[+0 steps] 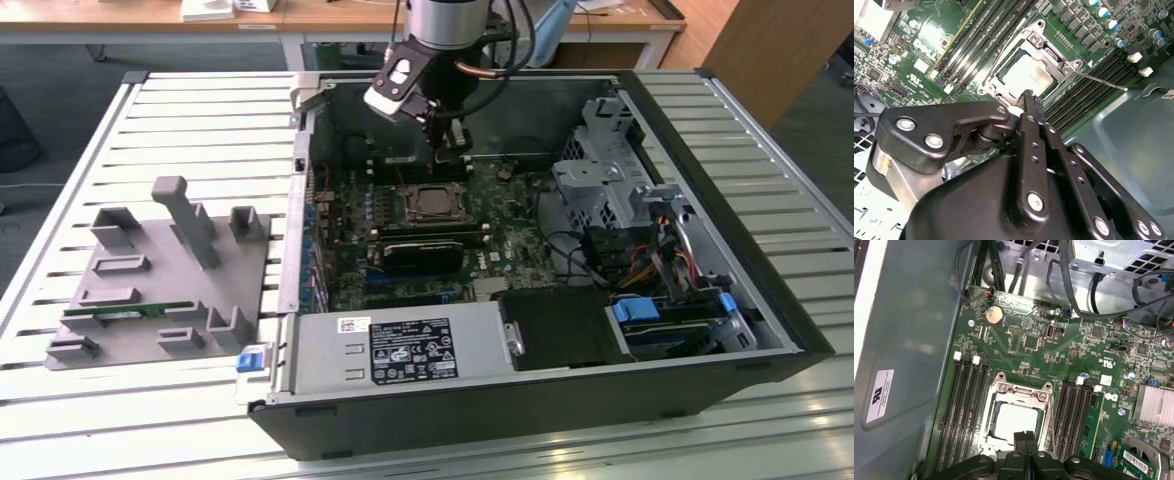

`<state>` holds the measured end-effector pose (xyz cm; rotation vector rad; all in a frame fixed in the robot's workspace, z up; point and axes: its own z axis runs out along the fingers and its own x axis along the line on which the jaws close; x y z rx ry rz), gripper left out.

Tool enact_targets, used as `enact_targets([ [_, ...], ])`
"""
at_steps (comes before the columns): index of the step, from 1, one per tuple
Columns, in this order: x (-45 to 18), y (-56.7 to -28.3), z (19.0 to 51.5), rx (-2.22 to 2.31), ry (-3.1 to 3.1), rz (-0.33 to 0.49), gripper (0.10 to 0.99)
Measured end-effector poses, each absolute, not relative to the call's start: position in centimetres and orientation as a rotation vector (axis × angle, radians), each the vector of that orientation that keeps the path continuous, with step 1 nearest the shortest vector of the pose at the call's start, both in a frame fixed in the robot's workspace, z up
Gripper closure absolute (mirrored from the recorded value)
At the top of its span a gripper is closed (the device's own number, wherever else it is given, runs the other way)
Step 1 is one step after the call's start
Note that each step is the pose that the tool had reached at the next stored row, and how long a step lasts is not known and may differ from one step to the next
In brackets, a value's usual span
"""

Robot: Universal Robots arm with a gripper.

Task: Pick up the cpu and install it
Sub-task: 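Install the first cpu locking lever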

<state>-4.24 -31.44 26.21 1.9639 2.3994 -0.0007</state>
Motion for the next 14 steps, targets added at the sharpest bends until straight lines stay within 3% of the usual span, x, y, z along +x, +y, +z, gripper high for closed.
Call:
enact_targets([
  [14, -4.24, -31.44, 26.18, 1.755, 2.556, 0.004, 0.980],
])
